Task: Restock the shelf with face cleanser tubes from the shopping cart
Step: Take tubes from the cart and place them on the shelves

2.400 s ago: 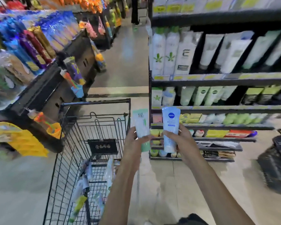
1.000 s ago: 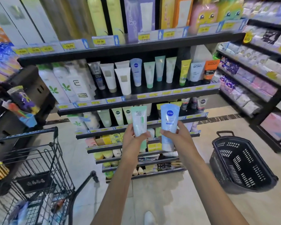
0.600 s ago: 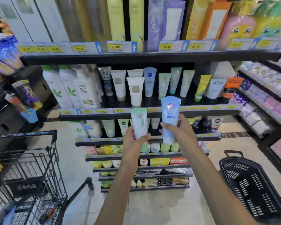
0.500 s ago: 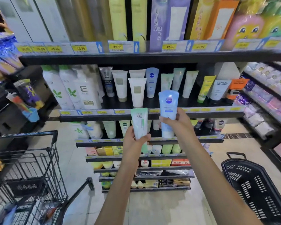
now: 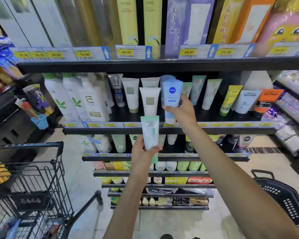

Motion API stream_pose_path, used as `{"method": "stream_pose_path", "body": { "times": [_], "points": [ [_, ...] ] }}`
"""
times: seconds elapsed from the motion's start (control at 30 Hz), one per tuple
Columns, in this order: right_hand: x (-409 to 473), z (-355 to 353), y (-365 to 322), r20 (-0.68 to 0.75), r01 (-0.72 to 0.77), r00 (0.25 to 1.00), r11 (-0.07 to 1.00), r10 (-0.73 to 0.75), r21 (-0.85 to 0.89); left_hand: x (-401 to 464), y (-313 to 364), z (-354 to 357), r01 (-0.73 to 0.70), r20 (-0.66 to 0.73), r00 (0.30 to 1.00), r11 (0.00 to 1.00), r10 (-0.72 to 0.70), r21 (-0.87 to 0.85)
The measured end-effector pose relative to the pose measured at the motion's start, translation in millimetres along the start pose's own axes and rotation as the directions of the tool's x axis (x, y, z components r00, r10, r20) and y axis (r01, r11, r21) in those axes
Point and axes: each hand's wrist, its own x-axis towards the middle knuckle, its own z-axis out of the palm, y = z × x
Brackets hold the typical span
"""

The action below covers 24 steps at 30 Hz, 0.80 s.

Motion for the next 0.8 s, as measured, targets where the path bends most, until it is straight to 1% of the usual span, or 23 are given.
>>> {"method": "stream_pose_path", "body": {
  "times": [0.13,0.23,0.33,0.5,0.6,0.8],
  "points": [
    [18.6,6.1,10.3,-0.044,0.011,0.999,1.0,-0.011,-0.01,5.8,1.3,-1.4,0.0,-0.005,1.0,1.0,-0.001,-0.015],
    [26.2,11.2,17.5,-0.031,0.0,1.0,0.999,-0.002,-0.049,10.3,0.9,-3.6,-0.006,-0.011,1.0,1.0,0.005,-0.01],
    [27.7,17.1,25.9,-0.007,-0.023,1.0,0.993,0.022,-0.115,14.8,-0.9,-6.3,-0.001,-0.011,1.0,1.0,0.001,0.003],
    [30.6,17.9,30.4,0.014,-0.013,1.0,0.971,0.017,-0.24,19.7,-3.7,-9.0,0.0,-0.001,1.0,1.0,0.0,0.011],
    [29.4,17.6,32.9,0.002,-0.005,1.0,0.949,0.006,-0.316,20.5,-4.0,-9.4,0.0,0.011,1.0,1.0,0.0,0.006],
    [29.2,22.9,31.6,-0.032,-0.004,0.999,0.942,-0.007,-0.337,18.0,-5.2,-11.9,0.012,0.028,1.0,1.0,-0.012,0.007]
  ]
}}
